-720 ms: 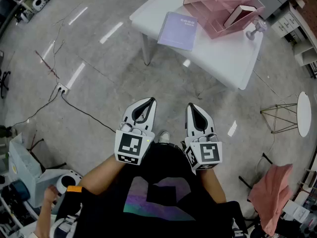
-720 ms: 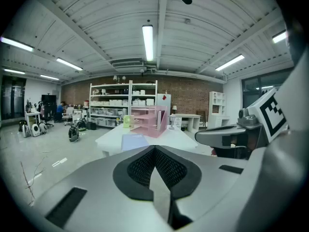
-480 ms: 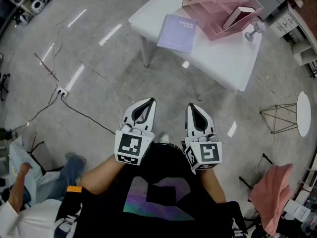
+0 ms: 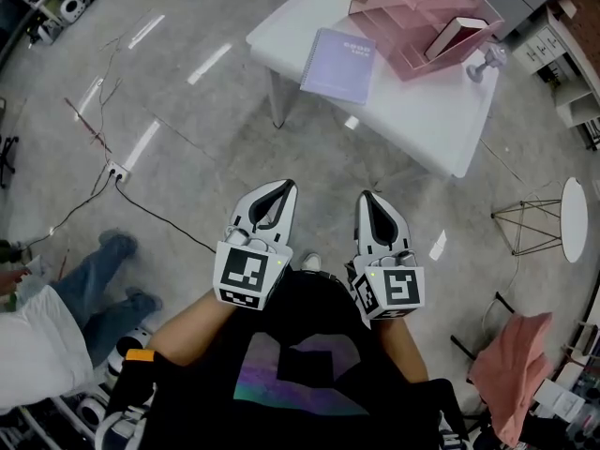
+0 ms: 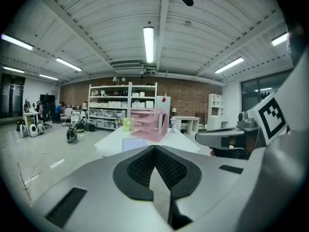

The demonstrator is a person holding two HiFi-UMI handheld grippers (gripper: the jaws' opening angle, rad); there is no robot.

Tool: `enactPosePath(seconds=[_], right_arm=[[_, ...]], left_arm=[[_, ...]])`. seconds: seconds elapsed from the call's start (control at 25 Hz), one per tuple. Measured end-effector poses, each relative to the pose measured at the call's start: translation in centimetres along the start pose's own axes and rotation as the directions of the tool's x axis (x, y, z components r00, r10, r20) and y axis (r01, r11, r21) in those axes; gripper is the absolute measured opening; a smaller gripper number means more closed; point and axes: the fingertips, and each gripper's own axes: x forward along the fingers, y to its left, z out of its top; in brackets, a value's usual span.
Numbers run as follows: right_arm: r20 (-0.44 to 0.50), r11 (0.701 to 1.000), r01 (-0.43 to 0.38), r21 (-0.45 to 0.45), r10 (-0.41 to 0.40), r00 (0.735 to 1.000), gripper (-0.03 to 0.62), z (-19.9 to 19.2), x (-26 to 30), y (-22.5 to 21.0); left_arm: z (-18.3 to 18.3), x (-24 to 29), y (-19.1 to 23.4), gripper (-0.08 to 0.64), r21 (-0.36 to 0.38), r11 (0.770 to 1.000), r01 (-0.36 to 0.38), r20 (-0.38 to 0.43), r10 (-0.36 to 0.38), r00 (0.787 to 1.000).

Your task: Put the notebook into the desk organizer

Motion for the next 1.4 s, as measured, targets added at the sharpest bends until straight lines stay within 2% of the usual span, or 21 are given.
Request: enactPosePath(seconds=[0.32,0.48,0.68,0.92,1.08,1.2,1.4], right_arm=[[0.010,0.999,0.039,-0.011,-0.039,0.999,0.013,1.5,2.5,-0.6],[0.009,0.996,0.084,-0.006,-0.084,0.996,0.014,2.2,5.3,-0.9],[0.002,0.989,0.149,-0.002,-0.149,0.989,0.014,3.8,9.0,-0.5],[-0.006,0.973,0.232,0.006,-0.232,0.973,0.014,5.4,12.1,-0.4],[-0.024,0.966,0.258,-0.001,-0.258,0.966,0.014,5.4,14.1,-0.8],[-0.045,0.963,0.269,-0.006,-0.269,0.962,0.014,5.1,15.1,-1.6],[-0.065,0.961,0.277,0.006,-0.276,0.959,0.014,4.5,17.8,-4.5]], left_arm=[[2.1,1.6,3.0,0.009,0.018,1.000,0.016,0.015,-0.016,1.000],[2.4,3.8,5.7,0.012,-0.011,0.997,0.076,-0.012,-0.077,0.997],[3.5,6.8,9.9,0.085,-0.056,0.987,0.152,-0.037,-0.154,0.987],[4.1,9.2,13.8,0.133,-0.102,0.964,0.247,-0.089,-0.256,0.962],[3.6,11.3,15.7,0.164,-0.174,0.940,0.292,-0.116,-0.314,0.942],[2.9,12.8,16.4,0.184,-0.232,0.922,0.309,-0.136,-0.345,0.929],[1.8,16.7,17.4,0.212,-0.283,0.909,0.306,-0.171,-0.362,0.916]])
